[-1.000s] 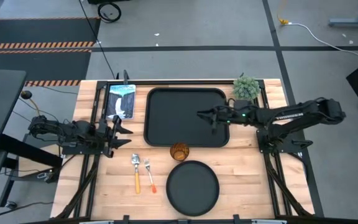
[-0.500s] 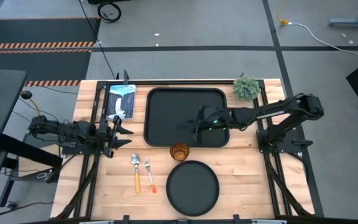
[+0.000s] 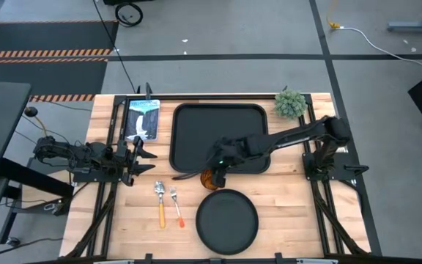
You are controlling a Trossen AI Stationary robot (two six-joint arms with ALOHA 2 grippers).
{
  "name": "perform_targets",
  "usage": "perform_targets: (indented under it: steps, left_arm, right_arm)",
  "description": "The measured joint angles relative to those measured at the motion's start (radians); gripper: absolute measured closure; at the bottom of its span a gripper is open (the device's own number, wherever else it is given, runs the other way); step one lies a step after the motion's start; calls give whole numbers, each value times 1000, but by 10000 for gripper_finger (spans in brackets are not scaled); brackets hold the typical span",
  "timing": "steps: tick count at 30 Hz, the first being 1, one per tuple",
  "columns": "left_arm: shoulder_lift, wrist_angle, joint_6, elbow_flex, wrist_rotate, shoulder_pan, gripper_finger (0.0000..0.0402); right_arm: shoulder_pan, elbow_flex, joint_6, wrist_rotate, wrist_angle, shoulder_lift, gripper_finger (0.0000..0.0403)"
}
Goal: Pick and place plate/cup/fork/spoon on tray
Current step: Put the brown cup on the black serving tray
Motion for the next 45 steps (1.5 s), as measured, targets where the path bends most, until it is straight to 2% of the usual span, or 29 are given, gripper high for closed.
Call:
perform_targets:
  steps: [6,12,22,34,45]
  left_arm:
    - [0,0,0,0,0,0,228]
    - [0,0,0,0,0,0,228]
    - [0,0,0,0,0,0,228]
    - [0,-3,0,0,1,0,228]
    - [0,-1,0,0,0,0,228]
  right_arm:
    - [2,175,9,11,-224,121,208]
    - [1,258,8,-53,-314,183,212]
    - [-6,261,8,-54,-336,191,240]
    - [-24,259,9,-67,-355,251,249]
    - [-45,259,24,-95,-351,248,323]
